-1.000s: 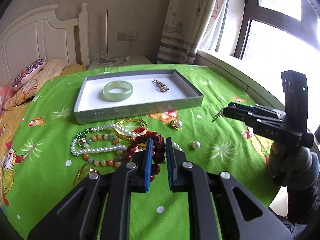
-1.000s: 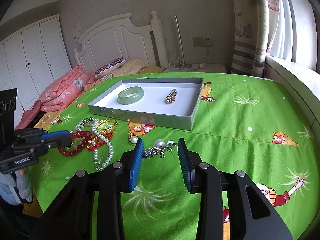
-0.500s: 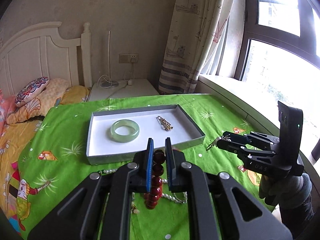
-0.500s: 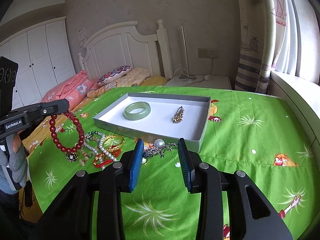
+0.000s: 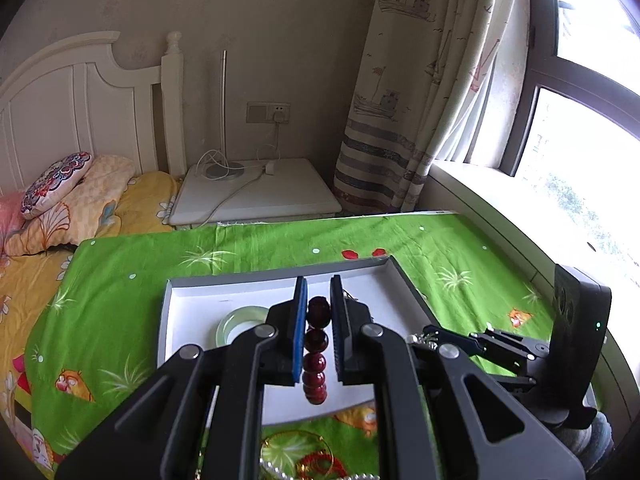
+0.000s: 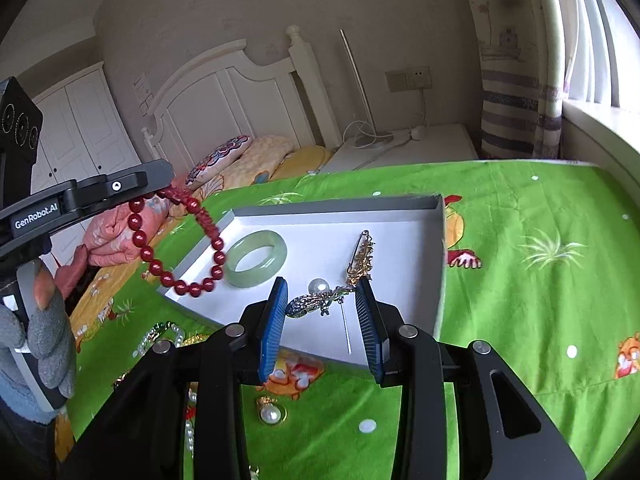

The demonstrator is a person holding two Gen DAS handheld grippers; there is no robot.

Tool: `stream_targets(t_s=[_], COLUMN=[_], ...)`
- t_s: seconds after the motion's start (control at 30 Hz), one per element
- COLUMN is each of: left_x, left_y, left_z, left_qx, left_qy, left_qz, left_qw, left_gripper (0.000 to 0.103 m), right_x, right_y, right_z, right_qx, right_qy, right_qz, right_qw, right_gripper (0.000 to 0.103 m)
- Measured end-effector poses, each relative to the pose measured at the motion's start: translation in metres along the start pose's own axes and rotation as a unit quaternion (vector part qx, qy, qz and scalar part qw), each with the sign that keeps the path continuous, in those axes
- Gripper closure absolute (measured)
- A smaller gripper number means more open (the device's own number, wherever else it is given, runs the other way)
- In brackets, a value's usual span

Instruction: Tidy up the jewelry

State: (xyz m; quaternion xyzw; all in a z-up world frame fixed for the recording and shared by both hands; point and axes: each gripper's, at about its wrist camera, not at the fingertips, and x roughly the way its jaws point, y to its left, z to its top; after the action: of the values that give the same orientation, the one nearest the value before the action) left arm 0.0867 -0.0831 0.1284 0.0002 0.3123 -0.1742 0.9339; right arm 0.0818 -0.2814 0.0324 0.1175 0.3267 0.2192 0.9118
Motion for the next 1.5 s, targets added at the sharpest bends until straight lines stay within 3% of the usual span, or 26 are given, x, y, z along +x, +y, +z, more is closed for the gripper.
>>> stream_targets(t_s=[0.17,0.33,0.4,0.47,0.6,0.73,0.87,1.0,1.13,1.3,1.5], left_x=[0.037,0.070,0.074,0.070,0.050,0.025,-0.005,-0.043,-0.073,-0.099,-0.123], left_y=[0.008,-0.014,-0.020,-0.021,-0.011,0.005,0.028,0.054,0.082,0.108,0.099], left_z=[0.011,0.003,-0.003,-0.006,-0.006,-0.010,-0.028,-0.055,-0.083,-0.125,-0.169], left_qx=[-0.012,0.023,0.024,0.017,0.002,-0.006,-0.022,-0.034,-0.046,-0.092,-0.071], left_qy=[0.006,0.038,0.046,0.038,0.017,0.002,-0.016,-0.045,-0.036,0.009,0.037], left_qz=[0.035,0.024,0.009,0.004,0.006,0.024,0.072,0.130,0.155,0.119,0.092], left_qw=[0.9993,0.9987,0.9986,0.9991,0.9998,0.9997,0.9970,0.9899,0.9863,0.9886,0.9926], left_gripper=[0.092,0.090,0.080,0.055,0.045,0.023,0.005,0.002,0.002,0.003,0.003], right_x=[0.027,0.037,0.032,0.024,0.003,-0.011,-0.021,-0.035,-0.045,-0.051,-0.057], right_y=[0.003,0.008,0.010,0.007,0.000,-0.006,-0.012,-0.014,-0.015,-0.009,0.003], right_z=[0.009,0.006,0.003,-0.001,-0.009,-0.013,-0.017,-0.025,-0.032,-0.039,-0.051], right_qx=[0.011,-0.017,-0.033,-0.036,-0.025,-0.009,0.008,0.016,0.025,0.023,0.012], right_qy=[0.010,0.032,0.039,0.033,0.007,-0.013,-0.021,-0.029,-0.033,-0.028,-0.020], right_qz=[0.017,-0.029,-0.057,-0.068,-0.059,-0.043,-0.037,-0.033,-0.028,-0.024,-0.020], right_qw=[1.000,0.999,0.997,0.996,0.998,0.999,0.999,0.999,0.999,0.999,1.000], right_gripper=[0.068,0.067,0.062,0.045,0.044,0.044,0.044,0.043,0.041,0.039,0.036])
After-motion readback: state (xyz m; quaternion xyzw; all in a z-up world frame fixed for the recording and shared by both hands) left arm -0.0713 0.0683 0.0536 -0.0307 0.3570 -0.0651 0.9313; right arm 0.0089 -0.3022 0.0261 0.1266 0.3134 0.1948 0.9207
